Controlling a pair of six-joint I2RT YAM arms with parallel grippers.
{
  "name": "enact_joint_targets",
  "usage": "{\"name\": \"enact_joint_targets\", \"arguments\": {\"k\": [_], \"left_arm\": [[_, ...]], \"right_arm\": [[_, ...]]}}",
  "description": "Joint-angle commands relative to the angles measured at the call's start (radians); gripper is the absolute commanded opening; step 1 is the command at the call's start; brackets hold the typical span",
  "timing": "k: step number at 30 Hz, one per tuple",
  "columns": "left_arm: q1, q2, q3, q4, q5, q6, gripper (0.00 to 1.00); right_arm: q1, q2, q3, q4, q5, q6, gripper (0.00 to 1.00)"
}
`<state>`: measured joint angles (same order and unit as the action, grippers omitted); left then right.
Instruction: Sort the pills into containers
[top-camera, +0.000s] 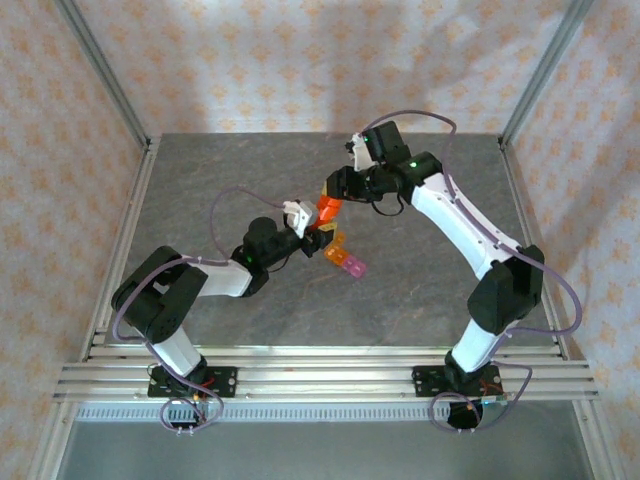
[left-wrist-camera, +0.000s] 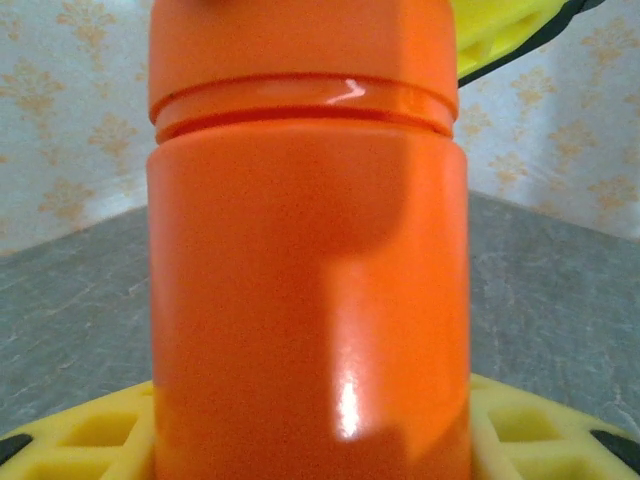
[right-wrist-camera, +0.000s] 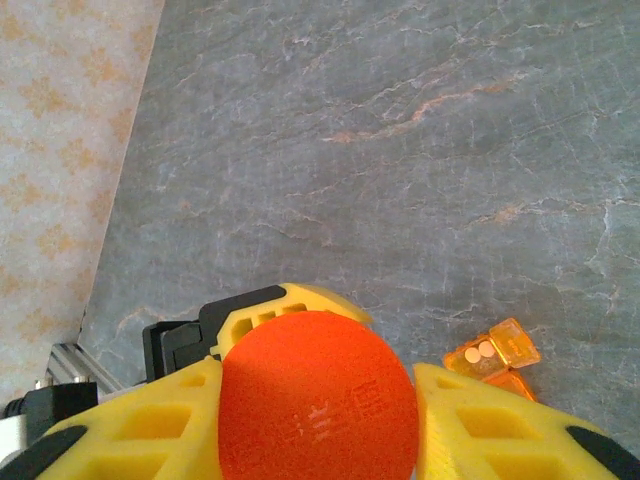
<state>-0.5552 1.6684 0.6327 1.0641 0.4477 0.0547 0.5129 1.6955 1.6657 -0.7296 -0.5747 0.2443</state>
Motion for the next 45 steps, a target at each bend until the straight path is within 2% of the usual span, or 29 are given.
{"name": "enact_joint_targets", "arguments": {"k": [1,6,13,18,24,28,35,39,45], "left_arm": [[-0.023,-0.055,0.033,0.155,-0.016,0.050,0.00],[-0.023,-0.047,0.028,0.158,-0.018,0.046,0.00],[-0.023,-0.035,0.021,0.168,-0.018,0.033,0.00],[-0.023,-0.025,0.010,0.172,-0.021,0.032,0.00],[-0.023,-0.024,0.002,0.171,-0.011,0.027,0.00],[-0.022,-0.025,0.003,0.172,0.008,0.020,0.00],[-0.003,-0.017,0.029,0.155,0.136,-0.041,0.00],[0.008,-0.005,0.049,0.154,0.212,-0.093,0.00],[0.013,0.019,0.085,0.153,0.286,-0.149,0.00]], "right_arm": [[0.022,-0.002,-0.033,-0.008,0.059,0.039,0.41],[0.022,-0.002,-0.032,-0.008,0.058,0.043,0.44],[0.020,-0.002,0.021,-0.044,0.090,0.026,0.58],[0.007,0.000,0.104,-0.080,0.108,0.023,0.73],[-0.017,0.010,0.201,-0.092,0.049,0.018,0.80],[-0.045,0.009,0.248,-0.115,0.034,-0.033,0.81],[-0.141,0.000,0.263,-0.179,-0.144,-0.270,0.81],[-0.143,-0.001,0.291,-0.301,-0.212,-0.449,0.81],[-0.144,0.015,0.307,-0.371,-0.261,-0.518,0.81]]}}
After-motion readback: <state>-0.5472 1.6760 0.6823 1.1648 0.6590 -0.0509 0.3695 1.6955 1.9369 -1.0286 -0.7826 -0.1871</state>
